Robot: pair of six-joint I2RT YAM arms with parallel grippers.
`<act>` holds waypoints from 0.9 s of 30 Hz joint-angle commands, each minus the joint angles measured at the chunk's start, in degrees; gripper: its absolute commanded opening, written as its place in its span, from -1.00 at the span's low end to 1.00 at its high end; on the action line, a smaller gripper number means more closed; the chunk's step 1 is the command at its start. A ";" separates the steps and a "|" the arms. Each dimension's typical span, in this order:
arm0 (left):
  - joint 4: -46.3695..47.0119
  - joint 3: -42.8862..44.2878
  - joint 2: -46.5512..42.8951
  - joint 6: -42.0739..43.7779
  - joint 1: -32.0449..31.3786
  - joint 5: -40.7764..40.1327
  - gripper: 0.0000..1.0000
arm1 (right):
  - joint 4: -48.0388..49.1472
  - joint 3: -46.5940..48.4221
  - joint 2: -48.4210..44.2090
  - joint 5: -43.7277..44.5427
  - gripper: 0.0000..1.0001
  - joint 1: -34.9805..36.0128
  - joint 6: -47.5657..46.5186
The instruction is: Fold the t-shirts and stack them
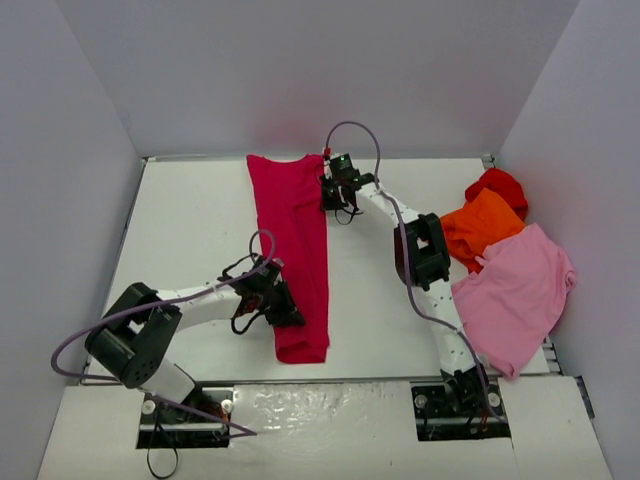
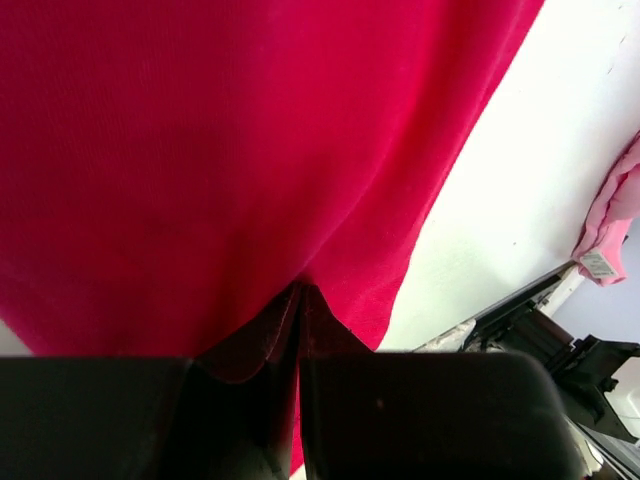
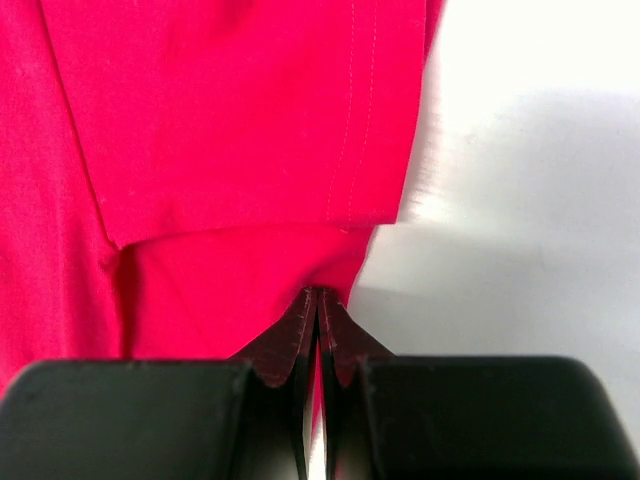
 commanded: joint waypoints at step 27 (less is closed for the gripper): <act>-18.81 1.15 -35.71 7.77 0.54 -13.18 0.45 | 8.85 -86.58 -72.34 -23.95 0.91 -5.47 22.11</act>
